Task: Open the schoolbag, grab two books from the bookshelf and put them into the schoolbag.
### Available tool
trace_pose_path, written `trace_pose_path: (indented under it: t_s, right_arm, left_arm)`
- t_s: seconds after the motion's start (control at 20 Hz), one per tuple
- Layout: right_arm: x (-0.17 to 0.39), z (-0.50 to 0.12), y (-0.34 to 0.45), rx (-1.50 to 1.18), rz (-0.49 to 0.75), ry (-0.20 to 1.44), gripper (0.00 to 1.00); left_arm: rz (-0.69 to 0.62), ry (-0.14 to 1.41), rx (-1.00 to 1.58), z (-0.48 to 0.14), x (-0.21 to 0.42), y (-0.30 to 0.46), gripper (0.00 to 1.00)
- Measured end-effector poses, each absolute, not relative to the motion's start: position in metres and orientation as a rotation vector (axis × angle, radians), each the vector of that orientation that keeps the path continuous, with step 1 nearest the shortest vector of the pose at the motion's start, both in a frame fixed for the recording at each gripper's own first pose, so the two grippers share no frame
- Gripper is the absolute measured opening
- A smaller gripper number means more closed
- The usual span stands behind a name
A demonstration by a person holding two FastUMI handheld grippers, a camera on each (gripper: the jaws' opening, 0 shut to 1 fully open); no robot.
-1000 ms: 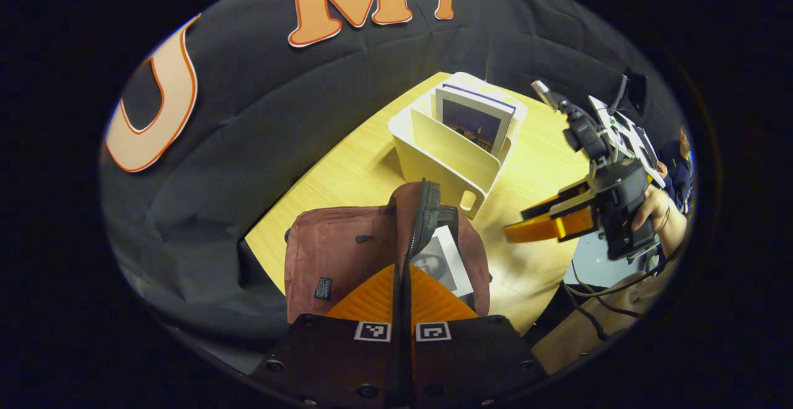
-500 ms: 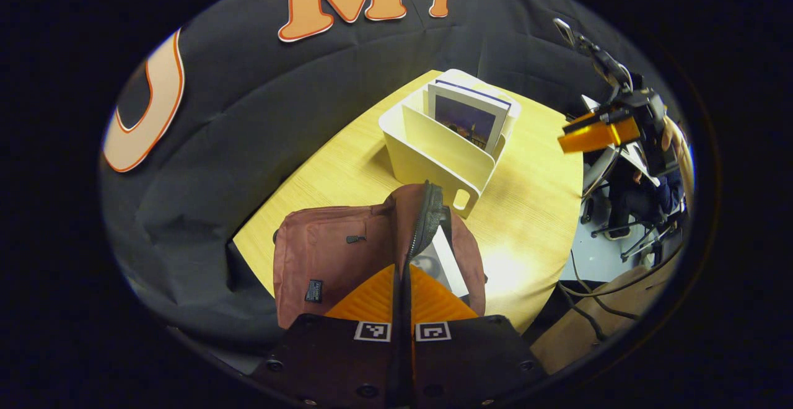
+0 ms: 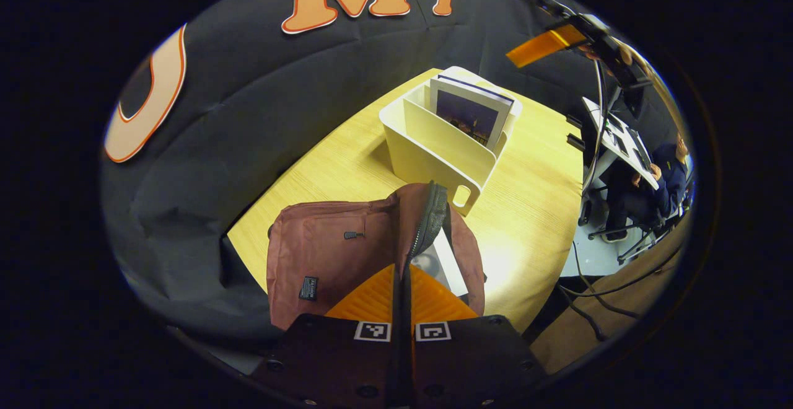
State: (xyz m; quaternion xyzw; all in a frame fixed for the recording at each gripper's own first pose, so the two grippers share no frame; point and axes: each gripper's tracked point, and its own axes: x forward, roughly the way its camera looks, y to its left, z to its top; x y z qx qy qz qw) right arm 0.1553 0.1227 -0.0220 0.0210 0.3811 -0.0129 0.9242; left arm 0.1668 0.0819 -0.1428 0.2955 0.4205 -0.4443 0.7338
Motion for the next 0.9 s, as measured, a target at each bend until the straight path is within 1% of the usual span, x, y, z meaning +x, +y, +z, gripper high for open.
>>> trace_pose_path:
  t_s: [0.15,0.35,0.55,0.75,0.85,0.9]
  right_arm:
    - [0.183,-0.039,0.127,0.022,-0.014,0.852,0.98]
    - [0.212,-0.074,0.125,-0.027,-0.031,0.933,0.98]
    - [0.227,-0.106,0.113,-0.096,-0.073,1.009,0.98]
    - [0.235,-0.122,0.108,-0.105,-0.095,1.051,0.98]
    - [0.236,-0.129,0.108,-0.123,-0.097,1.071,0.89]
    - [0.234,-0.132,0.107,-0.125,-0.1,1.084,0.69]
  left_arm:
    - [-0.961,0.942,0.636,-0.147,0.168,0.087,0.01]
    - [-0.949,0.96,0.623,-0.15,0.169,0.088,0.01]
    - [-0.934,0.968,0.621,-0.153,0.173,0.09,0.01]
    - [-0.928,0.98,0.622,-0.153,0.174,0.092,0.01]
    - [-0.925,0.983,0.621,-0.153,0.174,0.091,0.01]
    - [-0.924,0.984,0.621,-0.154,0.174,0.092,0.01]
